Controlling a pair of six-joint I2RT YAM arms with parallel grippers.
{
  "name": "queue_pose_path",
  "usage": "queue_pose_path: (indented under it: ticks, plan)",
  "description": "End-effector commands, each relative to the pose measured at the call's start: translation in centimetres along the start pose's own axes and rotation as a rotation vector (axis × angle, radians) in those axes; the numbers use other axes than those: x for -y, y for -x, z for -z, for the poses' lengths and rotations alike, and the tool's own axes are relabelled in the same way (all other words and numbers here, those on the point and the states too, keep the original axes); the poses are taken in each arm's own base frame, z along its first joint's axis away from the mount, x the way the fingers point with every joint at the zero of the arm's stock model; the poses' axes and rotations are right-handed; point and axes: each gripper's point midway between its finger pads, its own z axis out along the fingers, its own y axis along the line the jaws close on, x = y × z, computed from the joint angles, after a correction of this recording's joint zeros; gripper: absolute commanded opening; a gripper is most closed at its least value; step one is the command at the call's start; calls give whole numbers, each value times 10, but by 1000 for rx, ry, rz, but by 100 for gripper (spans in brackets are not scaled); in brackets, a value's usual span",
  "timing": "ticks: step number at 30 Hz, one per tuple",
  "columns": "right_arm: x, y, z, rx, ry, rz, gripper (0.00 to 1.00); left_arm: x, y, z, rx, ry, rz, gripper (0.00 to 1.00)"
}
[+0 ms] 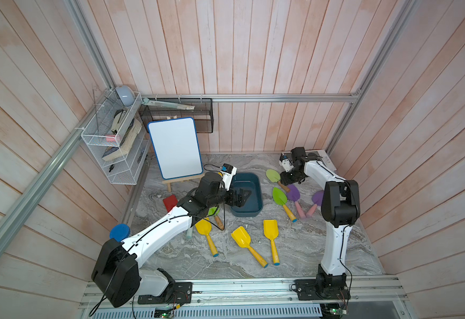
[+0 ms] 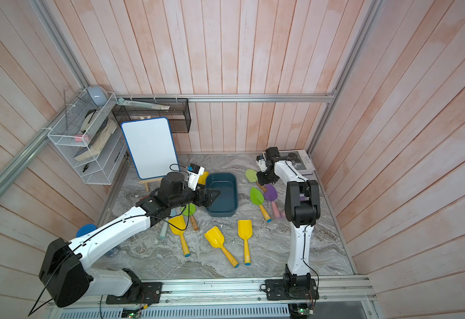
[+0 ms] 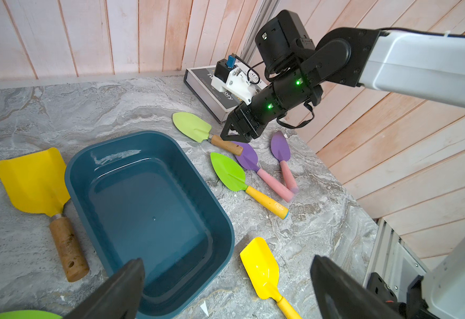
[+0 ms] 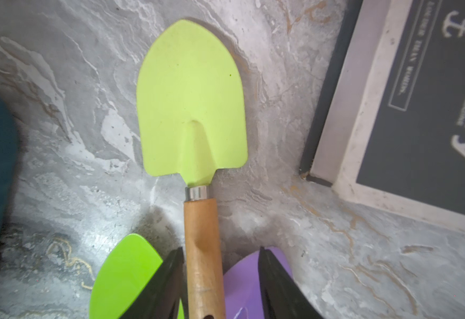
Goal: Put the shovel into the storage box
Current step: Pick up the shovel from the center of the board.
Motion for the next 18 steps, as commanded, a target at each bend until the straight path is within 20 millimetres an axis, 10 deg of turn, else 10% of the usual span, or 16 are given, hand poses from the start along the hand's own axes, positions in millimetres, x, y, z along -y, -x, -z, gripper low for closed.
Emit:
queue_pose_path:
  ticks: [1, 18]
  plan:
    - [-11, -14, -17, -57, 23, 27, 50, 2, 10, -2, 15, -11, -7, 100]
    - [-4, -33, -39, -107, -26, 23, 35, 0, 5, -6, -5, -6, 3, 100]
